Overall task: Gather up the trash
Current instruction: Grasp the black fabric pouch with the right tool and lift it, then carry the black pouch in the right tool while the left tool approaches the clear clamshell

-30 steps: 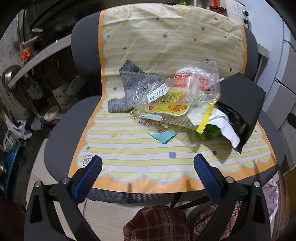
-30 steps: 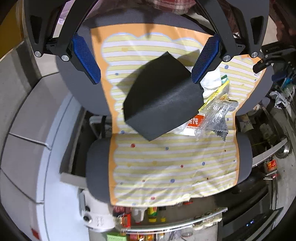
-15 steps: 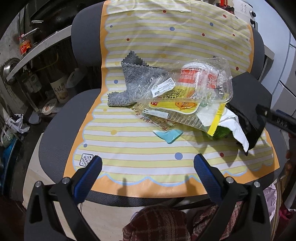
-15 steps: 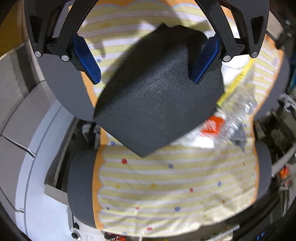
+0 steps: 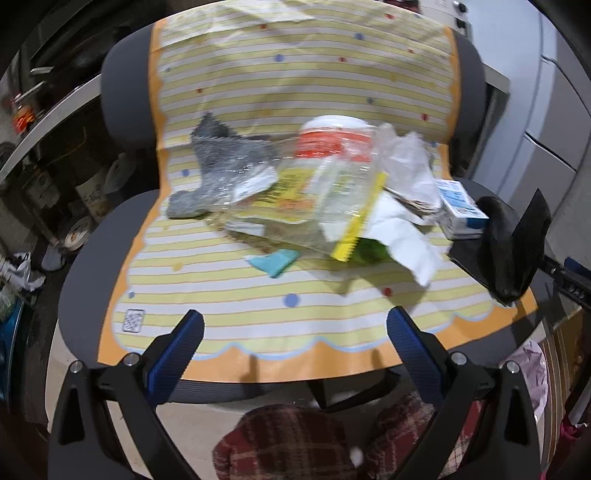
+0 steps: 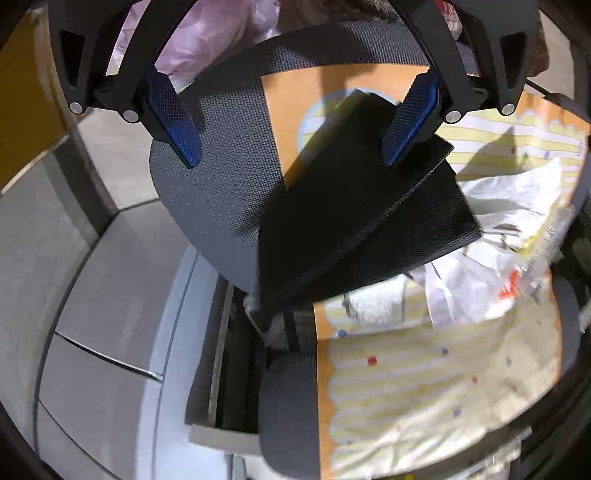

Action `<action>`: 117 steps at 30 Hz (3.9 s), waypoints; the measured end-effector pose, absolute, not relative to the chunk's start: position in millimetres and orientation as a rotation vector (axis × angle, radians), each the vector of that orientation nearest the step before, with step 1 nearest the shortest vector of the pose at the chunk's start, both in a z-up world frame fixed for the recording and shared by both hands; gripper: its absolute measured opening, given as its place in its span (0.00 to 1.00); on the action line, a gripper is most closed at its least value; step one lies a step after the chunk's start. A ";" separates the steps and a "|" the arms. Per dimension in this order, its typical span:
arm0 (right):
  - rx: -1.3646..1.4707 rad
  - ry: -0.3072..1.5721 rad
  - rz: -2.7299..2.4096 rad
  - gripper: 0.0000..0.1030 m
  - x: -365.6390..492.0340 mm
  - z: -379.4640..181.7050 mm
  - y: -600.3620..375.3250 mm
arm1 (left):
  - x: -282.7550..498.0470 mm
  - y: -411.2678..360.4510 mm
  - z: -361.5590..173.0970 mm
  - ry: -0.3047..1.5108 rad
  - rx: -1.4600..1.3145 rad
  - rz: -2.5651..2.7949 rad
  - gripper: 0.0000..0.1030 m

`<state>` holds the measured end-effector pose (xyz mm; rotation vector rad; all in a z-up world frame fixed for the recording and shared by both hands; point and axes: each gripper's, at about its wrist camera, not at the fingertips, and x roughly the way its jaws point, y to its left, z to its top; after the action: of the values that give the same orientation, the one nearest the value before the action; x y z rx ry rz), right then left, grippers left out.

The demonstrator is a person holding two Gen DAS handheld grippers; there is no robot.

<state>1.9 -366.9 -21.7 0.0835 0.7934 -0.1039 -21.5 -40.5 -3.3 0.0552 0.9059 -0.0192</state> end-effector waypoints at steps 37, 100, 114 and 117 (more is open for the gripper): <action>0.180 0.725 -0.123 0.67 -68.5 -10.3 -377.8 | -16.2 -60.7 -21.1 0.908 0.046 -0.123 0.94; -0.416 0.713 -0.103 0.49 2.4 -61.1 -285.2 | -32.6 -82.9 -20.7 0.904 0.072 -0.163 0.94; -0.120 0.531 -0.091 0.04 -49.5 24.8 -334.7 | -37.1 -32.7 4.3 0.811 0.053 0.000 0.94; -0.083 0.483 -0.093 0.04 -63.6 44.5 -343.0 | -33.4 -25.5 10.8 0.805 0.017 -0.018 0.86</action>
<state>-63.6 -343.0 44.5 -0.0829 0.4830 -0.0935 -33.4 -25.5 10.8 0.0170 0.8046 -0.0180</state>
